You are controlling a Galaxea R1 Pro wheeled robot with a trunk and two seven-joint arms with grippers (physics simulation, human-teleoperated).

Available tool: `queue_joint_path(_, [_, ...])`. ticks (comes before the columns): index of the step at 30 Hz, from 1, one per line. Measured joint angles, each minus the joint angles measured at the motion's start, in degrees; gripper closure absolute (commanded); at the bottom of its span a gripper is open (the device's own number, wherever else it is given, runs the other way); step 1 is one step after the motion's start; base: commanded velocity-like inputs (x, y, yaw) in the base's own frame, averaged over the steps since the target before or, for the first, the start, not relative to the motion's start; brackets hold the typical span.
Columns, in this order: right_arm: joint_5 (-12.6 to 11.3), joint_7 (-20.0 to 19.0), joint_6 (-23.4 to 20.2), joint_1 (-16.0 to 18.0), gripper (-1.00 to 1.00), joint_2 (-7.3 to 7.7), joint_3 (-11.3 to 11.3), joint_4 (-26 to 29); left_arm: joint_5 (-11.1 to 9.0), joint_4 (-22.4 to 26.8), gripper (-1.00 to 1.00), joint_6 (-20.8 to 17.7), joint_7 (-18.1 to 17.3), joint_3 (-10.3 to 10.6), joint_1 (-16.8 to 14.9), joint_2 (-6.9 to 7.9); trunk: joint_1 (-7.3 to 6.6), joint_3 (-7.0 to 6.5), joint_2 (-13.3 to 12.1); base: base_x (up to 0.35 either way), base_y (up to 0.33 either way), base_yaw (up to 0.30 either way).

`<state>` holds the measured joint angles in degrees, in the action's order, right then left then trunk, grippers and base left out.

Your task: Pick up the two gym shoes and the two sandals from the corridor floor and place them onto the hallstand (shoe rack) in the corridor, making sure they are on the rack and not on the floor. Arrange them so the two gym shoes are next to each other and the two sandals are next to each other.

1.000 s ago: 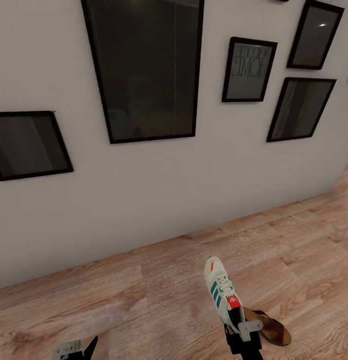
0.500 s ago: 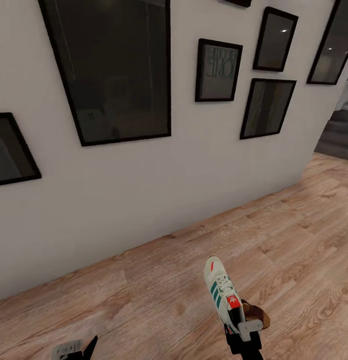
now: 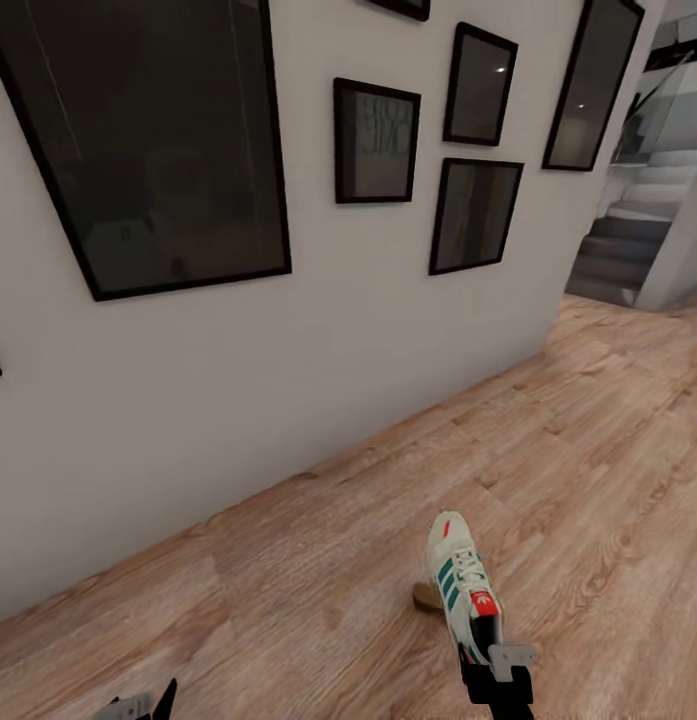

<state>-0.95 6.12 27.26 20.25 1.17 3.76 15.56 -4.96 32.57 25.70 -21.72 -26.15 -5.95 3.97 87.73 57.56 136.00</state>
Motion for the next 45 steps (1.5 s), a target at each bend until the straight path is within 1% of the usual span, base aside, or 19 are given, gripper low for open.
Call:
queue_joint_path(1, [-1.54,0.12,0.00,0.00,1.00,0.02,-0.07,0.04,0.01,-0.05,-1.00,0.08,0.90,0.13,0.00,0.00,0.00,0.00,0.00,0.000,0.000,-0.299])
queue_joint_path(6, [-3.09,0.12,-0.02,0.00,1.00,-0.03,0.15,0.04,0.09,-0.09,-1.00,0.16,1.72,0.34,0.00,-0.03,0.00,0.00,0.00,0.000,0.000,-0.300])
queue_joint_path(30, [-3.29,0.00,-0.10,0.00,1.00,0.04,0.12,0.05,0.00,-0.11,-1.00,0.17,1.51,0.45,0.00,-0.01,-0.01,0.00,0.00,0.008,0.008,-0.300])
queue_joint_path(45, [-3.35,-0.07,-0.21,0.00,1.00,0.04,0.05,0.05,0.02,-0.06,-1.00,0.23,1.37,0.43,0.01,-0.10,-0.01,0.00,0.00,0.119,0.278,-0.300])
